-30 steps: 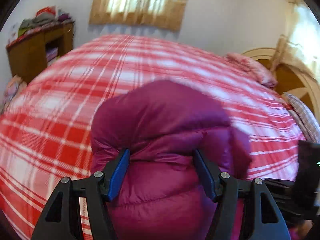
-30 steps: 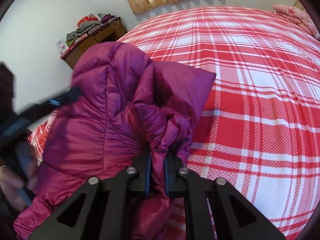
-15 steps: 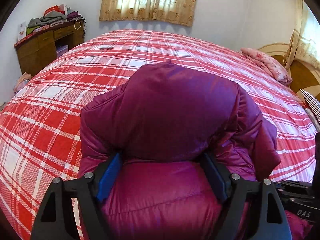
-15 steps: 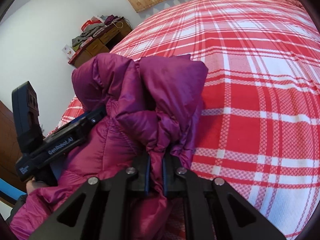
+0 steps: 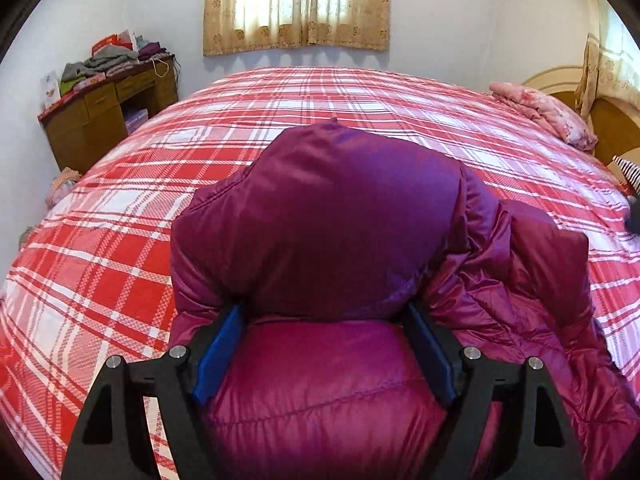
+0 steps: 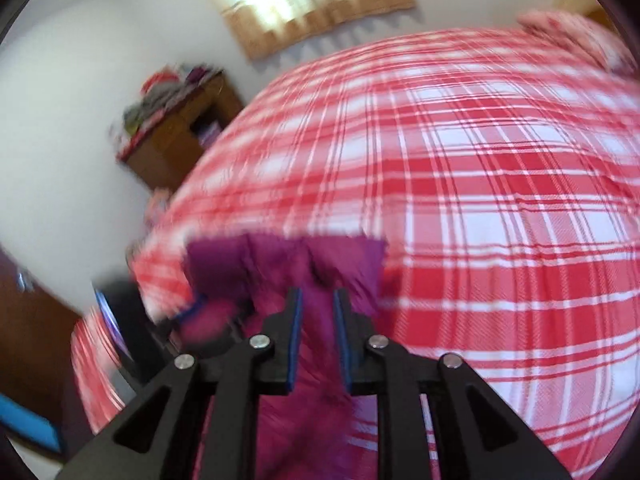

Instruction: Fold large clothes

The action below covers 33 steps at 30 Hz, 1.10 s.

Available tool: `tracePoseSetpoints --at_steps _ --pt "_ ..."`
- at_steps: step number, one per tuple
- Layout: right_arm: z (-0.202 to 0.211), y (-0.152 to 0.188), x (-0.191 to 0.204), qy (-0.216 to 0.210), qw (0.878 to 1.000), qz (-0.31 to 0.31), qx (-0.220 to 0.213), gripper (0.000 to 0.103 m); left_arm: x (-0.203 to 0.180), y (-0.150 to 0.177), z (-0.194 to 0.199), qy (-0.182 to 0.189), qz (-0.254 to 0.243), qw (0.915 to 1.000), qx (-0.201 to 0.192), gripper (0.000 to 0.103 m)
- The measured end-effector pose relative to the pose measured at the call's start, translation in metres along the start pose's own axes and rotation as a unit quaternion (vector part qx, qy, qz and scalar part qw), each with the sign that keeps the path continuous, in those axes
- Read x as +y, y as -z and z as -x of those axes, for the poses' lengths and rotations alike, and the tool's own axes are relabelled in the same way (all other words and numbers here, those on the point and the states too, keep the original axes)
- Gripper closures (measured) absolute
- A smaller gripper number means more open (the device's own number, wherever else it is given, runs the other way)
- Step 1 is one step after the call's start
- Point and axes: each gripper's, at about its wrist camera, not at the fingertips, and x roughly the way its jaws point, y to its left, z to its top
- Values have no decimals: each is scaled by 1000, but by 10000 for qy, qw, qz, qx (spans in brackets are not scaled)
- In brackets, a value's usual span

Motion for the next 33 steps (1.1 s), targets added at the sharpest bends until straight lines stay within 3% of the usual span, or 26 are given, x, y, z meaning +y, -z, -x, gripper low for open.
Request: tracePoseSetpoints --at_steps 3,5,8,10,16,22,29,33 --pt "-29 -9 11 -47 9983 -584 -63 82 -2 1 1 -145 -46 9999 -31 21" --pt "-57 -3 14 470 9977 -494 -21 82 -1 2 2 -175 -34 9998 -40 21" --pt "-78 17 -6 788 9951 -590 111 88 3 3 3 -129 2 9999 -74 20" --pt "-78 26 -16 933 9949 -375 -33 93 6 3 1 -47 49 9999 -75 20" --pt "-91 44 -8 1328 9885 638 -332 93 5 0 -3 -33 41 10000 -26 19" --pt "-107 39 -13 1075 9908 804 -151 93 3 0 -7 -68 68 10000 21 18" --pt "-106 45 -13 1056 9907 793 -329 94 -5 3 -7 -274 -43 9996 -55 17" --pt "-99 46 -14 945 9925 716 -311 92 4 2 2 40 55 10000 29 17"
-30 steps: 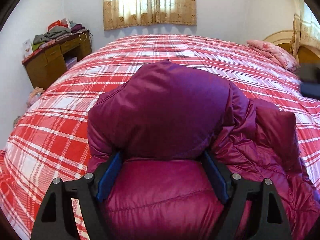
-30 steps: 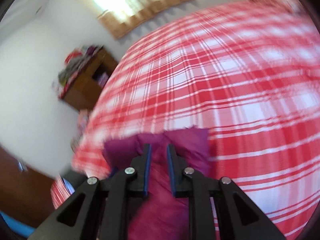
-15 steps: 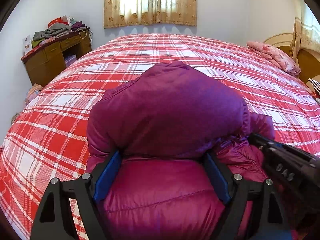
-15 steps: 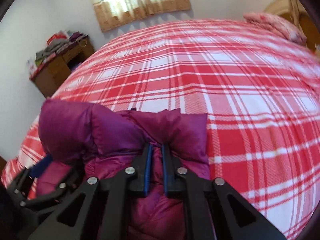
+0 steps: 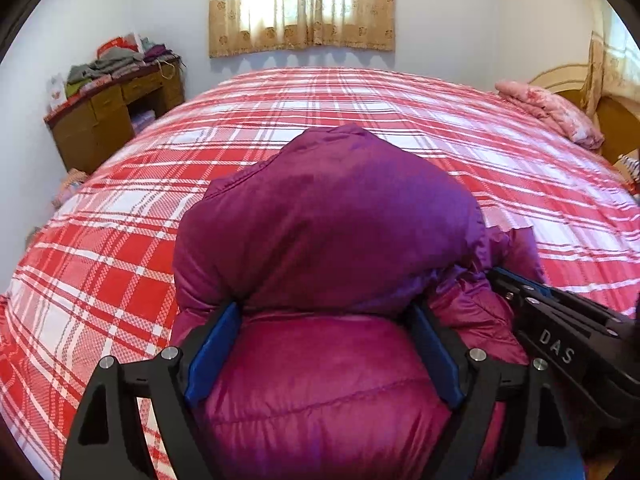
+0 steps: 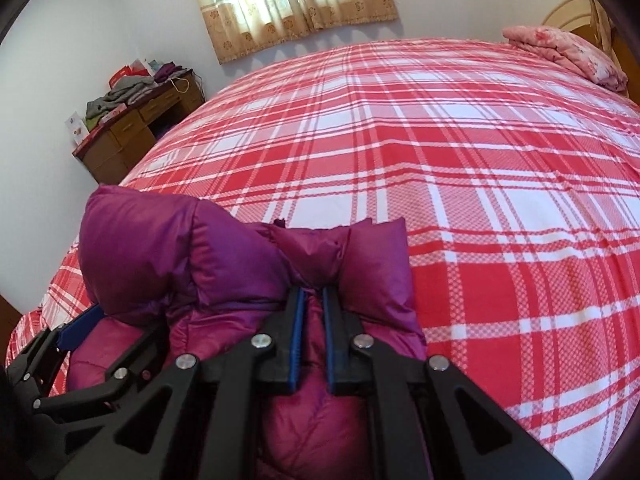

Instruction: Fold large clothes

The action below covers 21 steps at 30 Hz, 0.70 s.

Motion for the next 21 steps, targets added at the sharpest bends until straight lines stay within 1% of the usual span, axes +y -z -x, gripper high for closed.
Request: tracePoseSetpoints --at_steps 1,2,3,4,6,7,10,11,13,16,18,21 --pt "2 -1 -1 -45 10000 0 65 91 4 -3 8 165 32 9998 53 17" --pt "3 -2 -1 -71 9999 28 119 91 7 -6 14 269 75 9996 19 17" --pt "4 -3 -2 -102 9998 72 136 91 11 -11 24 402 161 9990 -126 17" --pt "5 -2 -3 -128 9998 67 123 91 13 -16 31 453 224 9984 -259 17" --pt "4 0 -3 -116 9999 34 60 91 15 -31 40 375 259 9977 -507 17" --pt "4 1 -1 -68 9999 77 30 91 13 -42 34 201 176 9983 -517 17" --pt "4 3 4 54 9998 193 -24 91 6 -54 -1 -106 24 9998 -143 17" --pt "3 4 4 74 9998 200 -33 91 6 -54 -14 -137 21 9999 -25 17" --pt "2 4 3 82 9998 181 -36 91 10 -48 -31 -37 115 9998 151 17" --pt "-1 3 1 38 9999 138 -42 91 10 -39 -39 67 179 9997 142 16" --pt "-4 3 1 26 9999 133 -53 91 6 -37 -46 -12 150 9997 182 15" --pt "-6 0 0 -15 10000 91 -11 91 -1 -42 -51 -178 -37 9993 314 14"
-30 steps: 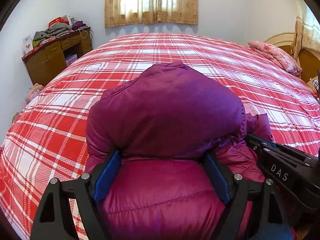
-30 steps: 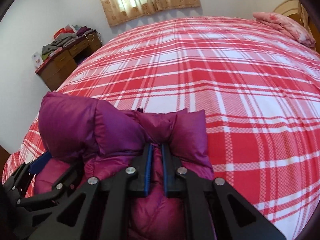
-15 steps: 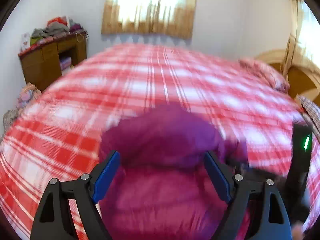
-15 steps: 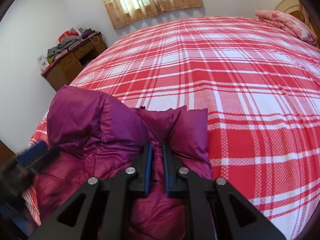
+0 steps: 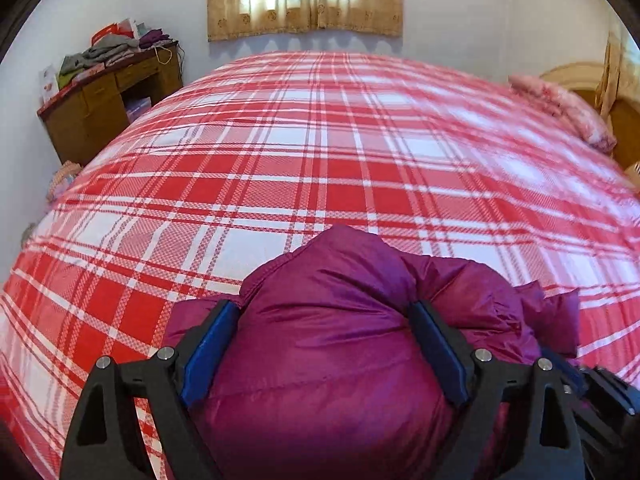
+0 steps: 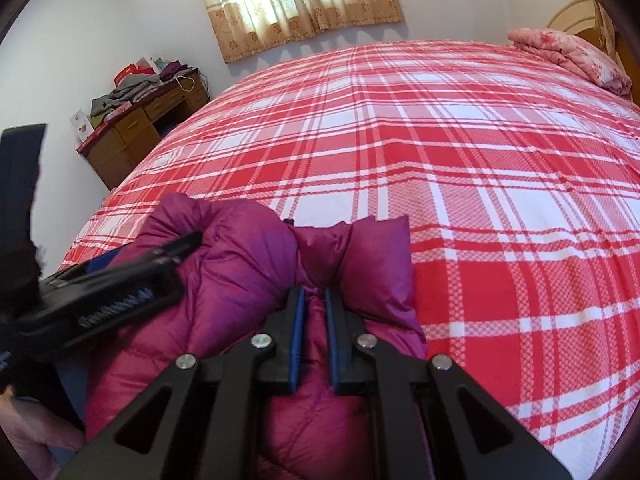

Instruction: Fold large clothes

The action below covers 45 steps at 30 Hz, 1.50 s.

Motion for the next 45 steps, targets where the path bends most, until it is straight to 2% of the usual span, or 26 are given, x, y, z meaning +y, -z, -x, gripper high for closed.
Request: tracePoseSetpoints --at_steps 3,5,6,9,10,11,13,15,18,21,23,25,27,28,29,30,32,35,36,37,38,41,45 --pt "3 -2 -2 -82 9999 -41 75 91 -2 1 9 -106 -152 9998 44 13" --pt "14 -4 -6 -176 9996 -81 224 90 1 4 29 7 -315 9994 112 14" --pt "22 -4 -8 -212 9994 -126 249 90 6 5 40 57 -334 9994 60 14" --pt "64 -1 -18 -522 9980 -326 -138 81 31 20 93 233 -175 9988 -389 13" --pt "75 1 -20 -571 9977 -309 -196 67 38 25 103 320 -118 9983 -464 13" --pt "86 5 -21 -615 9975 -285 -219 41 46 31 112 413 -36 9979 -501 12" --pt "96 11 -21 -743 9966 -277 -228 15 60 42 120 518 126 9976 -447 12" --pt "97 18 -22 -806 9961 -318 -144 15 69 54 117 497 293 9979 -290 12" --pt "85 28 -28 -620 9972 -406 16 15 71 69 103 548 529 9971 -22 12" --pt "64 40 -37 -918 9930 -637 370 15 72 81 95 817 893 9927 -3 12" --pt "61 43 -38 -1031 9923 -635 257 12 75 88 88 1128 1354 9843 54 10" --pt "60 44 -34 -1005 9934 -490 272 12 78 94 75 1521 1843 9704 336 8" --pt "60 43 -31 -1115 9924 -381 343 14 77 94 78 1639 1885 9679 282 6" --pt "60 43 -30 -1298 9901 -351 401 19 74 93 78 1876 1852 9641 317 6" --pt "58 44 -29 -1510 9868 -349 469 21 70 93 77 2217 1860 9564 401 4" --pt "55 45 -28 -1609 9851 -336 515 21 65 93 77 2267 1828 9558 404 2" --pt "49 45 -24 -1551 9863 -195 518 21 57 90 74 2204 1615 9611 395 1" --pt "46 43 -16 -1396 9885 -31 585 24 55 89 71 2206 1545 9623 371 2" --pt "46 42 -13 -1359 9887 57 626 28 53 90 75 2184 1505 9635 358 5" --pt "46 42 -9 -1364 9882 129 686 38 51 90 79 2123 1446 9659 314 9" --pt "46 42 -7 -1517 9849 93 832 52 52 91 84 2079 1415 9675 260 18" --pt "45 44 4 -1568 9827 -13 990 60 54 93 102 1930 1344 9719 49 36" --pt "47 52 27 -1941 9751 12 1074 67 73 92 129 1536 1295 9793 -262 41"
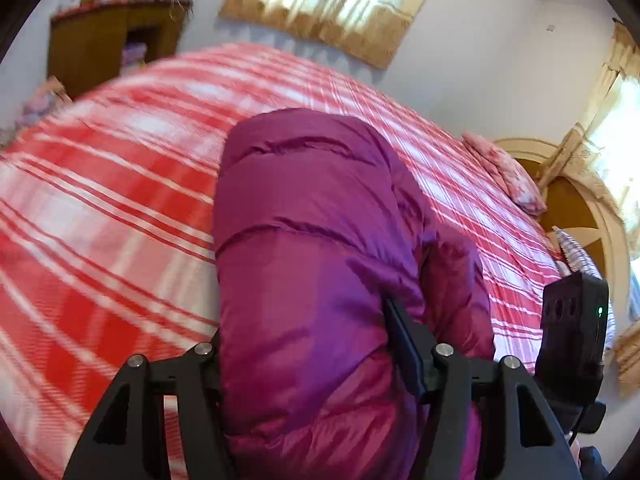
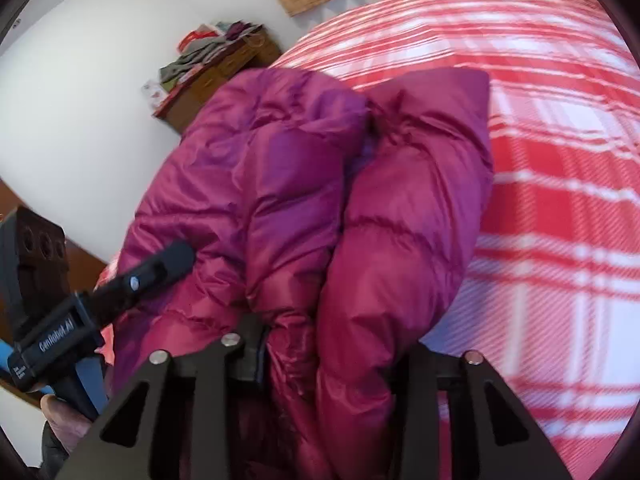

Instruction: Fold large clothes

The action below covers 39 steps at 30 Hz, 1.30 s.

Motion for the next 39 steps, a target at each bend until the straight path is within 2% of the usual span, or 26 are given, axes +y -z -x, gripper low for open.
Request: tracePoseSetpoints --at_steps 4,7,9,14,19,24,28,30,32,33,36,38,39 --pt "-18 5 37 -283 9994 197 69 71 15 0 30 -550 29 9982 -226 41" --pt "-40 4 71 -491 9972 520 224 73 33 4 58 -1043 10 9933 -497 41" --pt "-56 -1 99 -615 9944 800 309 73 52 4 77 -1381 134 9877 -724 41" --pt "-99 -16 173 -725 9826 1670 372 74 104 -3 103 -1948 658 9719 -1147 41" --pt "-145 -29 208 -857 9748 1993 515 74 152 -9 108 -2258 1071 9603 -1242 41" --pt "-188 -27 222 -551 9709 2236 660 74 187 -3 90 -2606 1273 9512 -1053 41" --pt "-194 -32 209 -502 9740 2121 614 71 205 4 86 -2679 1386 9485 -966 40" --pt "-188 -37 200 -402 9757 2074 586 65 203 4 78 -2825 1248 9470 -879 34" --pt "-180 -36 201 -197 9773 2034 557 49 202 7 74 -2925 1147 9462 -781 29" --pt "-172 -36 200 -130 9775 2050 482 48 205 8 73 -2907 1178 9465 -760 27" --pt "-144 -36 207 143 9760 2174 -20 49 208 9 78 -2789 1291 9483 -793 26" --pt "-127 -40 217 217 9722 2303 -361 63 206 9 78 -2822 1280 9474 -803 26" --pt "-121 -42 222 280 9705 2350 -469 67 205 8 78 -2869 1253 9464 -798 26"
